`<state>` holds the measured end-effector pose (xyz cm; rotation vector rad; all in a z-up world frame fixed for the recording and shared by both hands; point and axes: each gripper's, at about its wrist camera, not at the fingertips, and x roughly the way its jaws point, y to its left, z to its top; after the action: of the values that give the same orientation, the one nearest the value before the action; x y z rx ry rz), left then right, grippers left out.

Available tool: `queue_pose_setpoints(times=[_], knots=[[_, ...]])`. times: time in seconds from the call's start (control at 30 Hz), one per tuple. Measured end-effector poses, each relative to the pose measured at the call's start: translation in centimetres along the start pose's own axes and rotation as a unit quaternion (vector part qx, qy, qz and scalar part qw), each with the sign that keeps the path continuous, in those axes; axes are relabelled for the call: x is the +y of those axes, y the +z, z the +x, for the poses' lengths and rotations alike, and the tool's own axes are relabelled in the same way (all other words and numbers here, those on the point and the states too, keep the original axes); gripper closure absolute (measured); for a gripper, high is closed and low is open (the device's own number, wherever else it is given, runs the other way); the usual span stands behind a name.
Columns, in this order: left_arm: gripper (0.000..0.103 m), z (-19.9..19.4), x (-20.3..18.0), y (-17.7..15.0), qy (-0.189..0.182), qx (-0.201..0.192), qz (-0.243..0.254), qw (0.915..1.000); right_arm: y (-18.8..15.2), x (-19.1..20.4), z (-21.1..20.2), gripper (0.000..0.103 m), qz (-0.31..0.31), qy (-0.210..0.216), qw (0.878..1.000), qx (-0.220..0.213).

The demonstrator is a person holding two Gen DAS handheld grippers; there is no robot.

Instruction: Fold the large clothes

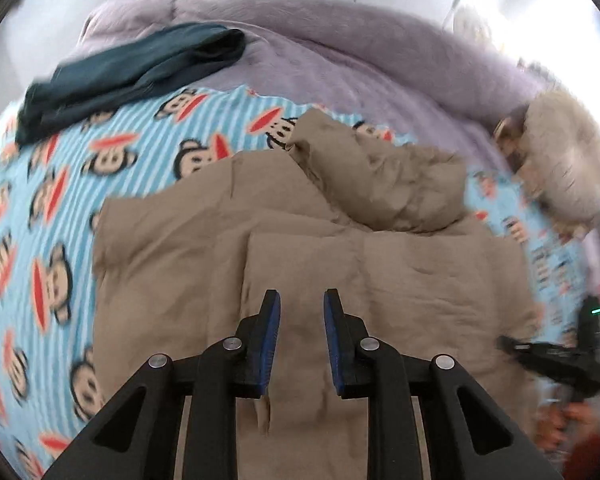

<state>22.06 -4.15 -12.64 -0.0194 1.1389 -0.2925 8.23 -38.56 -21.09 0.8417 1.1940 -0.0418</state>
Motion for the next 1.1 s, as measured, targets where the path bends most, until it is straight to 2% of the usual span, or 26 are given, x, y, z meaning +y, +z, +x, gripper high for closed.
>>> queue_pose_setpoints(times=[0.07,0.1,0.13,0.2,0.27,0.33,0.37,0.47,0.57,0.63,0.7,0.83,1.1], knots=[[0.079,3.0,-0.4,0.0,0.050,0.011,0.025,0.9984,0.0,0.9,-0.1,0.090,-0.013,-0.011,1.000,0.007],[0.079,4.3,0.0,-0.3,0.053,0.024,0.020,0.9981,-0.1,1.3,-0.3,0.090,-0.026,-0.017,0.999,0.018],[0.079,5.4,0.8,-0.7,0.040,0.037,0.004,0.9985,-0.2,1.8,-0.7,0.090,-0.042,-0.020,0.998,0.029],[0.079,5.8,1.6,-0.9,0.027,0.032,-0.006,0.9991,-0.6,2.7,-2.6,0.090,-0.081,-0.005,0.996,0.035],[0.079,5.7,1.6,-0.8,0.030,0.030,0.002,0.9991,-0.8,3.5,-4.9,0.090,-0.119,0.022,0.992,0.018],[0.079,5.8,1.5,-0.7,0.037,0.030,0.010,0.9988,-0.1,3.8,-6.8,0.089,-0.133,0.023,0.991,-0.020],[0.079,5.8,1.4,-0.7,0.038,0.030,0.011,0.9987,0.8,3.6,-7.2,0.089,-0.128,0.015,0.991,-0.039],[0.079,5.9,1.3,-0.7,0.041,0.028,0.011,0.9987,3.6,2.6,-6.0,0.089,-0.094,-0.002,0.994,-0.060],[0.079,6.0,1.0,-1.1,0.041,0.024,0.016,0.9987,5.5,1.5,-2.9,0.090,-0.089,-0.051,0.993,-0.052],[0.079,6.1,0.9,-1.2,0.036,0.022,0.019,0.9989,6.0,0.1,-0.9,0.094,-0.077,-0.063,0.994,-0.036],[0.079,6.4,0.7,-1.3,0.034,0.021,0.019,0.9990,6.4,-1.6,0.6,0.095,-0.065,-0.056,0.996,-0.032],[0.079,6.7,0.4,-1.4,0.043,0.020,0.021,0.9986,6.4,-2.3,0.8,0.095,-0.049,-0.054,0.997,-0.040],[0.079,6.6,0.3,-1.2,0.048,0.027,0.018,0.9983,6.0,-1.6,0.2,0.095,-0.056,-0.088,0.994,-0.037]])
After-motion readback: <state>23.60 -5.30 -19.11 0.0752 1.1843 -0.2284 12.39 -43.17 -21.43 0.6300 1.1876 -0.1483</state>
